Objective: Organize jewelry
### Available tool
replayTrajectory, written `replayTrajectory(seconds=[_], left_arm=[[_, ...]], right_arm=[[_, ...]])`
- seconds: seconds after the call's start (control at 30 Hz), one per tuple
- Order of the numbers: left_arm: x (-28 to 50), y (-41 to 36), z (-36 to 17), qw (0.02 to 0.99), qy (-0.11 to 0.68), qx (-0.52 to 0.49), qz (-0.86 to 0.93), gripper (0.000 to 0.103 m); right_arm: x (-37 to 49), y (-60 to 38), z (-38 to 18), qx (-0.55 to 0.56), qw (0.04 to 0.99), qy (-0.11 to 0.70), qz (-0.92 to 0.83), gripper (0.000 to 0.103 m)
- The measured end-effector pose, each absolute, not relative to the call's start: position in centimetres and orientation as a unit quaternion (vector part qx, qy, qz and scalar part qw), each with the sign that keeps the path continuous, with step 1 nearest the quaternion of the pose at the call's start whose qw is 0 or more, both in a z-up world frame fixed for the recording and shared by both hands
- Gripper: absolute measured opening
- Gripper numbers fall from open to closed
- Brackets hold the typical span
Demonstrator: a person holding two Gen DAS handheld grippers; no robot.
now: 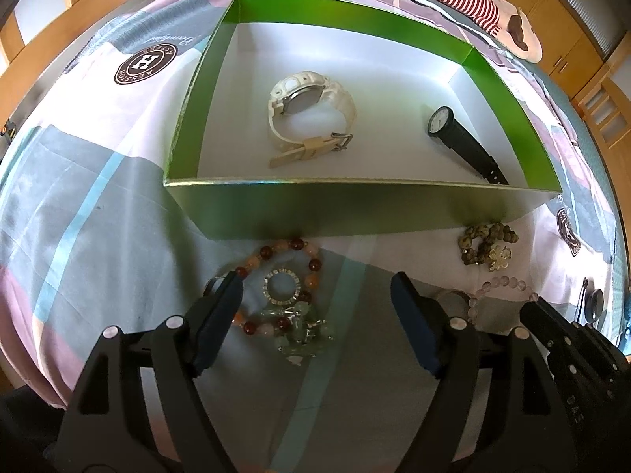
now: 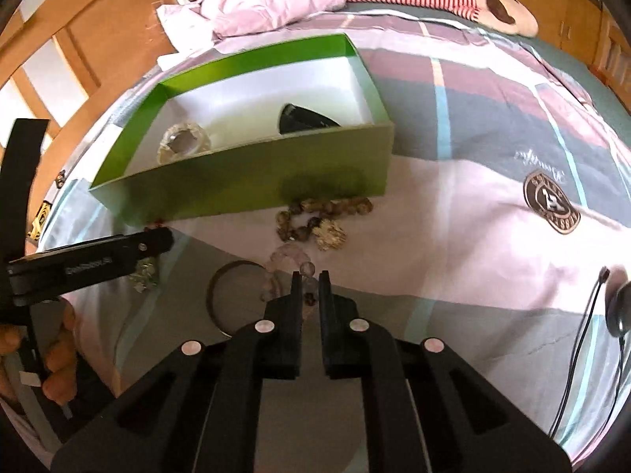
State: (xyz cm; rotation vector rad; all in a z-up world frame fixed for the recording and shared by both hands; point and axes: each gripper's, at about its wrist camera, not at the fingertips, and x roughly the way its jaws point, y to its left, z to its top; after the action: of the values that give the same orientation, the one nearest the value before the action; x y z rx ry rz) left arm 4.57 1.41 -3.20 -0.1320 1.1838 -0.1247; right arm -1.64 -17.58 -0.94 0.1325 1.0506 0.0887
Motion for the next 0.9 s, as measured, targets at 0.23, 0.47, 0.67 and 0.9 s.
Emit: replayTrajectory(seconds=[0.23, 0.47, 0.67, 0.9], left_arm=[[4.7, 1.8, -3.1, 0.828, 0.554, -0.070, -0.051, 0.078], [4.9, 2.2, -3.1, 0.829, 0.552, -0.074, -0.048, 0.078], [5.1, 2.6, -3.2, 0.828, 0.553, -0.082, -0.041, 0.079], [5.0, 2.5, -3.3, 0.828, 0.554, -0.081, -0.043, 0.079]], right_arm=[[-1.6, -19.0, -1.5, 0.067, 0.860, 0.505, 0.003, 0.017], [-1.8, -19.4, -1.3, 0.068, 0.866, 0.496, 0.007, 0.061], [-2.2, -14.4, -1.3, 0.014, 0.868, 0.488, 0.089, 0.074], [-1.6, -15.8, -2.3, 0.035, 0.860, 0.505, 0.058, 0.068]])
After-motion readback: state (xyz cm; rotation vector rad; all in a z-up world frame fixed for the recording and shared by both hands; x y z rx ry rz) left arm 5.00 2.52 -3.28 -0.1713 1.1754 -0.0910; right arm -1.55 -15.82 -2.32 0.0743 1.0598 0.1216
